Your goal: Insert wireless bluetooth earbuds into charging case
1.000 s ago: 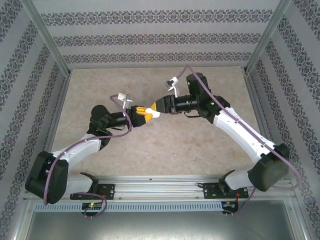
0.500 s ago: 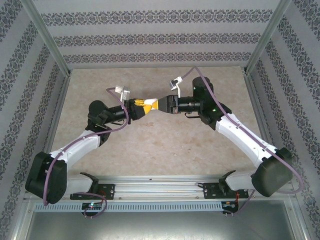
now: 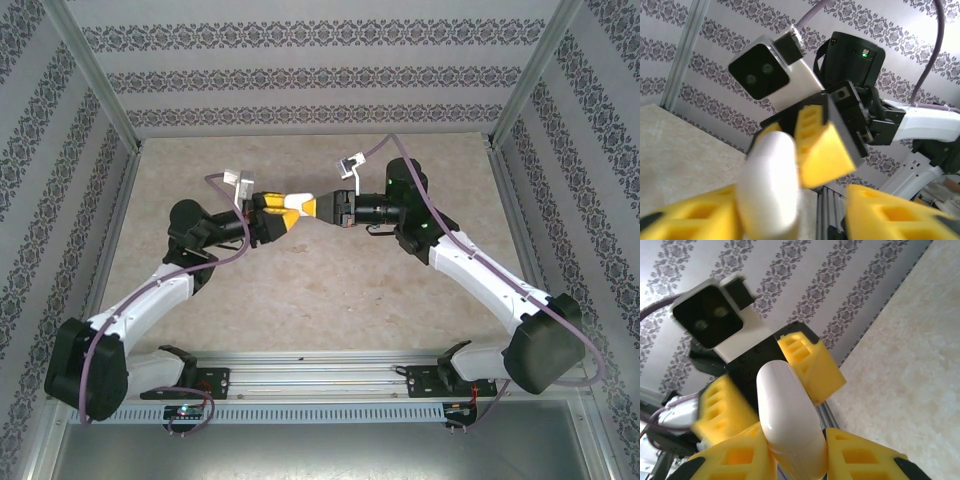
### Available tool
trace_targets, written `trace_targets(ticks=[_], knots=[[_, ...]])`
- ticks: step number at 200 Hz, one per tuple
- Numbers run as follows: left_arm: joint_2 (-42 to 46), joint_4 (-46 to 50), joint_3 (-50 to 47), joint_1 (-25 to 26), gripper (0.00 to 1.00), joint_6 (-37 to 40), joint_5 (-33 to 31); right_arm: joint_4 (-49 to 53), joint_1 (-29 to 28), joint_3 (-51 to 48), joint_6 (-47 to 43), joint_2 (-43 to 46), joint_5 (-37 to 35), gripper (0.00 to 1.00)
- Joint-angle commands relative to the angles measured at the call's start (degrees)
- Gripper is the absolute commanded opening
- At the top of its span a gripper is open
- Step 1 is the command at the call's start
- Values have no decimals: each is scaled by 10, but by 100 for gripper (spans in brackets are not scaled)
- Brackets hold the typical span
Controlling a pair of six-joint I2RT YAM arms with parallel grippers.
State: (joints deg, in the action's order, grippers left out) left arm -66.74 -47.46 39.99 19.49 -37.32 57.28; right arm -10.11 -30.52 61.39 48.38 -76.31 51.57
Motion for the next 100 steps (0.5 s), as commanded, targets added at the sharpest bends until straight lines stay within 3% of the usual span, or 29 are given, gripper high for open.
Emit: trace_targets(ticks=[1, 28, 62, 100], knots=[[61, 91, -14, -4, 71, 123, -36, 5, 5, -7, 6, 11, -65, 12], [150, 228, -30, -11, 87, 230, -154, 67, 14, -15, 14, 4, -146, 12], [216, 421, -11, -14, 90, 326, -289, 79, 22, -38, 54, -41, -231, 13], [234, 485, -16, -15, 90, 341, -329, -36, 4, -47, 134, -165, -268, 13]])
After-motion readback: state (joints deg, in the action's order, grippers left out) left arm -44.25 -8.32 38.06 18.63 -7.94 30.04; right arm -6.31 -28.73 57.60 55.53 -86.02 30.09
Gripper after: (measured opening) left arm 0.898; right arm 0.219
